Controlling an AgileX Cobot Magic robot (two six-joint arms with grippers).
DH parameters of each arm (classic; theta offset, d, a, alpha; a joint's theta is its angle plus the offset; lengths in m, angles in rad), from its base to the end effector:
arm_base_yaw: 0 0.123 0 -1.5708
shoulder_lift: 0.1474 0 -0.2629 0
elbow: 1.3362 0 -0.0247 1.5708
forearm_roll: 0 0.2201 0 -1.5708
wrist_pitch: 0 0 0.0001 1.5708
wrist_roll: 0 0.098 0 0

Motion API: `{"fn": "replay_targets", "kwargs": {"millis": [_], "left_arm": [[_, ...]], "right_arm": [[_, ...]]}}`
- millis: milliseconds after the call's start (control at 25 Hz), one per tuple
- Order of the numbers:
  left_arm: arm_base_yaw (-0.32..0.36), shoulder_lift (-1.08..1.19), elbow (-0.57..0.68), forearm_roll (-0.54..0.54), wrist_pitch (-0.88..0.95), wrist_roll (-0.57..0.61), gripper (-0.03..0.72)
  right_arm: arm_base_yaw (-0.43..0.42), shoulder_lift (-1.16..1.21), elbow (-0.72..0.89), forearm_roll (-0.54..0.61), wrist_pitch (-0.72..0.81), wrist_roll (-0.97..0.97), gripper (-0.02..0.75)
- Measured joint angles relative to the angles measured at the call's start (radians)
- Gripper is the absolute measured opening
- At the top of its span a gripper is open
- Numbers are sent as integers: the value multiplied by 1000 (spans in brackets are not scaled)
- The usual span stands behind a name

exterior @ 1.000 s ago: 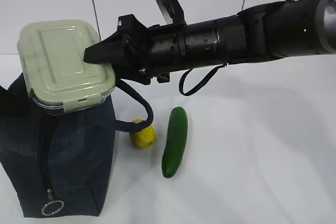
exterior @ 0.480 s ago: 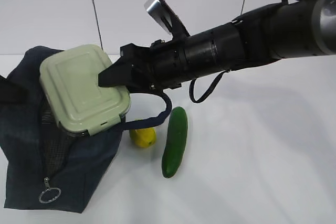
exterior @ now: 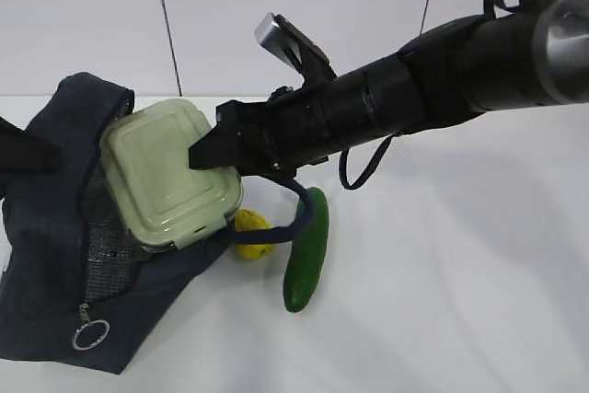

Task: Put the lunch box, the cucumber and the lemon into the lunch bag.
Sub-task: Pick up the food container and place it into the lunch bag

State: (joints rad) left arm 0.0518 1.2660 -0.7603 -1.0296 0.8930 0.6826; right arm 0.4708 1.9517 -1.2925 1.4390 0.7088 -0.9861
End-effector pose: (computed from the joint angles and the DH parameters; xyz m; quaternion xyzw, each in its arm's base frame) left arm 0.2131 -0.0545 0.2549 0.0238 0.9001 -0.3518 0.2559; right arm 0.3179 0.2328 0.2044 -0.1723 0.8436 0.4527 0.2317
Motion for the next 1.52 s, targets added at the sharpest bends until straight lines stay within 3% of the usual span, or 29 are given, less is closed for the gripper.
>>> {"fn": "replay_targets", "kwargs": {"millis": [320, 640, 1200, 1520], "left_arm": [[0, 48, 0, -68, 58, 52, 11], [0, 82, 0, -209, 132, 143, 11], [0, 111, -2, -237, 154, 161, 11], [0, 199, -2, -303, 158, 223, 10]], "right_arm": [[3, 24, -15, 61, 37, 3, 358], [3, 25, -44, 81, 124, 9, 358], [5, 69, -46, 80, 168, 9, 358], [7, 74, -46, 82, 127, -12, 358]]}}
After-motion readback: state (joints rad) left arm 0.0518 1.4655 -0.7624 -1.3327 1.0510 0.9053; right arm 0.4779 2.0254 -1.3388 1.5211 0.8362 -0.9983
